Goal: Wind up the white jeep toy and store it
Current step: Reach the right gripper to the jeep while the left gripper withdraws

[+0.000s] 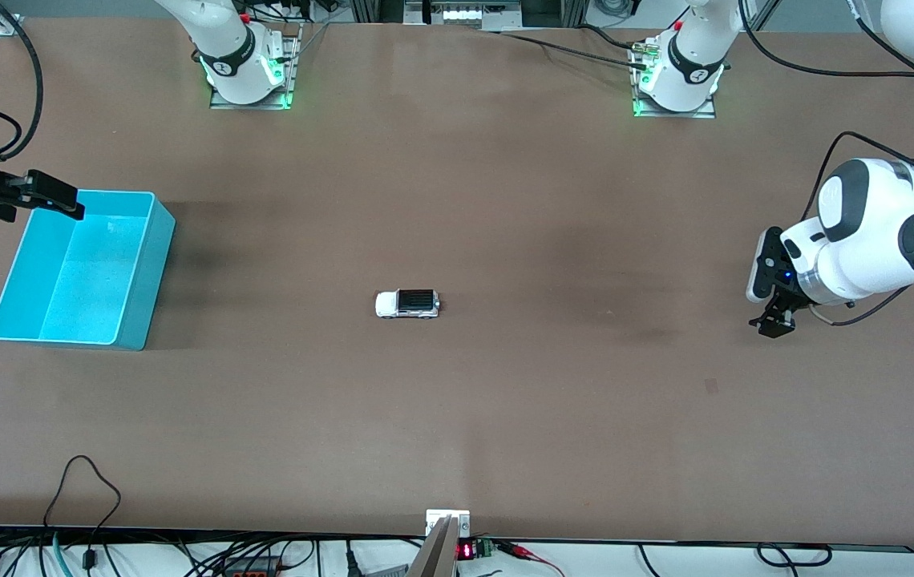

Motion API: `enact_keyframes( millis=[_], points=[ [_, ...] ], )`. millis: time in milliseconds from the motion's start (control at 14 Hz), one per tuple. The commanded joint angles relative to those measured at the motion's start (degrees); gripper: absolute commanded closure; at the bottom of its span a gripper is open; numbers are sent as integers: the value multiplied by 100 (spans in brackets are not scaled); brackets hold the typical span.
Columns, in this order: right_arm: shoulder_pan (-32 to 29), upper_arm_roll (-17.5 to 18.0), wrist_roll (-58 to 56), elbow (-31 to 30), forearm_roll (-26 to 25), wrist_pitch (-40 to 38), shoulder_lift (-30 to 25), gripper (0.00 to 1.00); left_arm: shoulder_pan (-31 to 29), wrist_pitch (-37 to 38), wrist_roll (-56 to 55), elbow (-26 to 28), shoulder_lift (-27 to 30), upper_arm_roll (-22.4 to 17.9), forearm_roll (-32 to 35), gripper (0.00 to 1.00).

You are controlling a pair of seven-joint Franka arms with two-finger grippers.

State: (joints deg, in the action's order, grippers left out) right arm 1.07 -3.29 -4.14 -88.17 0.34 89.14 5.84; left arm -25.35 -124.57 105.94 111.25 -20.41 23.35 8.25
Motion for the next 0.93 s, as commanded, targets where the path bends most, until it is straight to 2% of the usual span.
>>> enact_keyframes(
  millis=[0,215,573,716,859],
  points=[
    [-46,13,62,-16,107,-20,49,0,-5,47,-21,45,89,30,-69,0],
    [-20,13,-34,-8,89,-20,233,0,-5,21,-82,19,72,30,-69,0],
    [59,65,-262,-51,98,-273,497,0,92,-23,-1722,19,37,21,-105,0],
    [112,65,-1189,-191,107,-581,524,0,92,-137,-2792,10,37,21,-139,0],
    [139,74,-2175,-560,107,-347,436,0,83,-155,-3664,2,37,21,-410,0]
  ],
)
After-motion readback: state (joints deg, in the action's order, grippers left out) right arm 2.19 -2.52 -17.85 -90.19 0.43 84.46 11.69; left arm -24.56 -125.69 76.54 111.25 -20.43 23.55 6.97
